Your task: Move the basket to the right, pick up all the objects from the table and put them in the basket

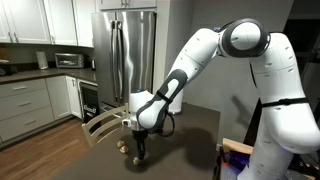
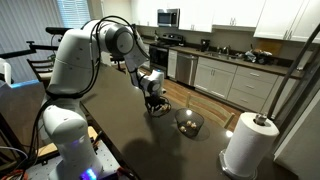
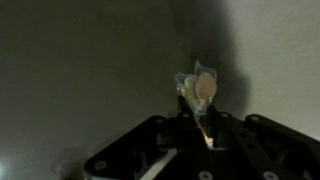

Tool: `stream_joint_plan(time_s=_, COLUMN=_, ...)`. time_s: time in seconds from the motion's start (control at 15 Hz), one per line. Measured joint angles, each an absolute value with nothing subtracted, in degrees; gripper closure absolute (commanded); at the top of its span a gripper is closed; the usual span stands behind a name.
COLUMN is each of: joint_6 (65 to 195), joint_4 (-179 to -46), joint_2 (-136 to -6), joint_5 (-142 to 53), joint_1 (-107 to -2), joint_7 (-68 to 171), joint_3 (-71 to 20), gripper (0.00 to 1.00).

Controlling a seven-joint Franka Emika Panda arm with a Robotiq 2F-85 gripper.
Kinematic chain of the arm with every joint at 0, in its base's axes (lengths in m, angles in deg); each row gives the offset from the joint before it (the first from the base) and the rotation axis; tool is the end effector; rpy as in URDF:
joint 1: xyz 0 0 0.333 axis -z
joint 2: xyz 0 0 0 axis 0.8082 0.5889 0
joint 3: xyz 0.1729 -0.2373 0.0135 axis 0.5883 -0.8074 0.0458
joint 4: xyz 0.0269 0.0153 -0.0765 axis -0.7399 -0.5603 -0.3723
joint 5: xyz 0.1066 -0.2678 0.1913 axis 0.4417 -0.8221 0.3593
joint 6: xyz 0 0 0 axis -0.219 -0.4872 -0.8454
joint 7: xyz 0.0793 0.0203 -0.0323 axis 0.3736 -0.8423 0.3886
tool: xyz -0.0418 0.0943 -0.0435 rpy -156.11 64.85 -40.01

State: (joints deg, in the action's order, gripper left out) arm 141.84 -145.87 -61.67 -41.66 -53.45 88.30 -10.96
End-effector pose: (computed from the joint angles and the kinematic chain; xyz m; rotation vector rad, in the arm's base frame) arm 0.5033 0.0953 0.1900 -2.8389 -1.0981 0.1050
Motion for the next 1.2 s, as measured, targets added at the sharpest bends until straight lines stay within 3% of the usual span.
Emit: stream_joint_plan(time_s=1.2, joint_6=137.46, joint_4=-138.15, joint_2=-68.25, joint_5=-41.01, joint_1=-53.18, joint_7=71.98, joint_3=-16.61, gripper=0.92)
